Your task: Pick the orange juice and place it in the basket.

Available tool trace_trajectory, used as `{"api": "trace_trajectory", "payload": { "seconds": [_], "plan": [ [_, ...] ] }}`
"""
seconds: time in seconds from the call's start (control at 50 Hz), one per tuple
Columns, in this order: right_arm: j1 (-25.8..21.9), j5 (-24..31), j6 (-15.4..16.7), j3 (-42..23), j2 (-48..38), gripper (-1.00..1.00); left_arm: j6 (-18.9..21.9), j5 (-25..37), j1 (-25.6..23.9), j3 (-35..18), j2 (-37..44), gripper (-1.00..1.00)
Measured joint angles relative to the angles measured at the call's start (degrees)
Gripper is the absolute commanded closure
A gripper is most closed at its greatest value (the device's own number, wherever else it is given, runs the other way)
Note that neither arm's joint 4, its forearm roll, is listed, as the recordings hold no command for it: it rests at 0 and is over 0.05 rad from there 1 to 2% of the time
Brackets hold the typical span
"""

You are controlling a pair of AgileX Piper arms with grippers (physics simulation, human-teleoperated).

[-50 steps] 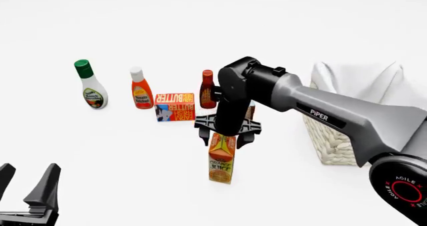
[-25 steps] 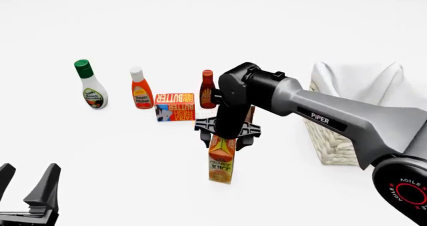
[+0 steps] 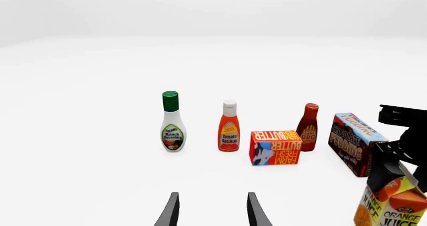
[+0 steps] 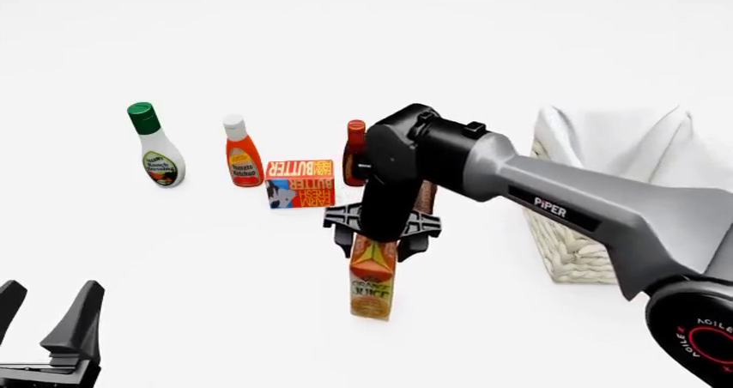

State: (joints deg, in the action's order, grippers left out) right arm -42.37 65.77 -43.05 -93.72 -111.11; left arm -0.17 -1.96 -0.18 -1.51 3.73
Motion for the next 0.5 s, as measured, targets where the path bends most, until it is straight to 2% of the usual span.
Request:
{"api": "trace_trajectory", "payload": {
  "seconds": [0.26, 0.5],
  "plan": [
    [-0.2, 2.7, 1.1, -1.8, 1.9, 1.0, 0.0, 0.0, 0.0, 0.0, 0.0, -1.0],
    [1.0, 3.5, 3.7, -1.5, 3.9, 1.0, 0.0, 0.0, 0.0, 0.0, 0.0, -1.0]
  ]
}}
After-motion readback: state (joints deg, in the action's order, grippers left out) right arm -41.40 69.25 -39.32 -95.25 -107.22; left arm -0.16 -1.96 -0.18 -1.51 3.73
